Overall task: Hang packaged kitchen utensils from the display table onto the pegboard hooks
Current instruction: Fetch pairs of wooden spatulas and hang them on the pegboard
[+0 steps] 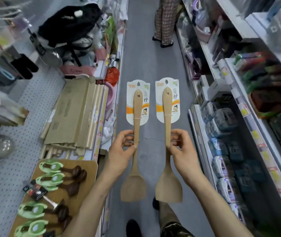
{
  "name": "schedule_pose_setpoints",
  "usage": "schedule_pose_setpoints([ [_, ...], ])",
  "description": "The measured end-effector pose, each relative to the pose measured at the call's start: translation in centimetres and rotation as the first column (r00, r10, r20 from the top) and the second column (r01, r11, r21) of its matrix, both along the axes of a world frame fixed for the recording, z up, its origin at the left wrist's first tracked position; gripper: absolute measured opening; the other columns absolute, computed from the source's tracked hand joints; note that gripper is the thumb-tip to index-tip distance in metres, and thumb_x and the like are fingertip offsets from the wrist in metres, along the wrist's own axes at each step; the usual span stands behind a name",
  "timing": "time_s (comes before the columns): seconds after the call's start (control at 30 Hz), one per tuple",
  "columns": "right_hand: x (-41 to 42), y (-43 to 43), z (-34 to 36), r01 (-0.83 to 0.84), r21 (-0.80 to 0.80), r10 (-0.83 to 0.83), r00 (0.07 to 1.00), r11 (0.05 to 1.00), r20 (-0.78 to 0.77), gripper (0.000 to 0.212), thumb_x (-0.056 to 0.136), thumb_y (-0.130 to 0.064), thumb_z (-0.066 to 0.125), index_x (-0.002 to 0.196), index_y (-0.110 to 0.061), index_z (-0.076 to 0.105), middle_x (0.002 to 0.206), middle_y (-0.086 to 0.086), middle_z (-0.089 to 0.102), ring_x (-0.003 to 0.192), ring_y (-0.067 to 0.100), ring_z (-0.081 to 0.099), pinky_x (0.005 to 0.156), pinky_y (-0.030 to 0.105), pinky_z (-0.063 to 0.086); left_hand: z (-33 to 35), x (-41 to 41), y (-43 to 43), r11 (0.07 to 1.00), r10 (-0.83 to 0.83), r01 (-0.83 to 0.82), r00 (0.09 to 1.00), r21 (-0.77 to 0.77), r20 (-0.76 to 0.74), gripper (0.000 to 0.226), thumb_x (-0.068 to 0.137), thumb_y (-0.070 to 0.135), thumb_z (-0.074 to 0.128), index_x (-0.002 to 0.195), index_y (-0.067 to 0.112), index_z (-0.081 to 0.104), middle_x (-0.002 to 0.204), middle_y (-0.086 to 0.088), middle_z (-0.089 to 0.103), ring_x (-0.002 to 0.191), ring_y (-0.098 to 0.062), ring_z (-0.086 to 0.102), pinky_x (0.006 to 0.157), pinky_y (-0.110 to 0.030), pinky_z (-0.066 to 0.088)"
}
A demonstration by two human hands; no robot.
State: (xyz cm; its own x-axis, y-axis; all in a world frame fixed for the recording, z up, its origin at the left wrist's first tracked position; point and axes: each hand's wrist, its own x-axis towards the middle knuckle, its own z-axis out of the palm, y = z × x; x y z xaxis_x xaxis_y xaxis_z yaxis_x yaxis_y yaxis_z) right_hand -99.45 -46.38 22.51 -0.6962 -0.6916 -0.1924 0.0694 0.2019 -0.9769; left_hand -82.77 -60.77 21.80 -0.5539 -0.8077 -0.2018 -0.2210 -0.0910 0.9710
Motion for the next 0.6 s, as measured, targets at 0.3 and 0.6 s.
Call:
schedule_pose_setpoints([
  [0.3,-14.6,-12.1,1.5,-0.124,0.028,0.124,0.992,0.992,-0.012,0.032,0.095,-0.001,0.065,0.112,-0.028,0.062,0.095,-0.018,0.067,0.086,0.005,0.059,0.083,0.028,0.053,0.6,-12.4,-10.2,0.992,0.093,-0.089,0.995,-0.093,0.047,0.034,0.096,0.001,0.074,0.117,0.027,0.07,0.111,0.003,0.077,0.101,-0.017,0.069,0.099,-0.047,0.058],
  [0.6,-23.1,-26.3,2.3,-0.251,0.046,0.25,0.968,0.967,0.028,0.037,0.093,0.012,0.058,0.111,-0.021,0.064,0.099,-0.004,0.067,0.087,0.012,0.059,0.085,0.036,0.055,2.6,-20.1,-21.0,0.966,0.255,-0.256,0.966,-0.033,-0.03,0.023,0.098,0.004,0.071,0.115,0.02,0.07,0.116,0.0,0.075,0.101,-0.026,0.068,0.098,-0.052,0.059],
])
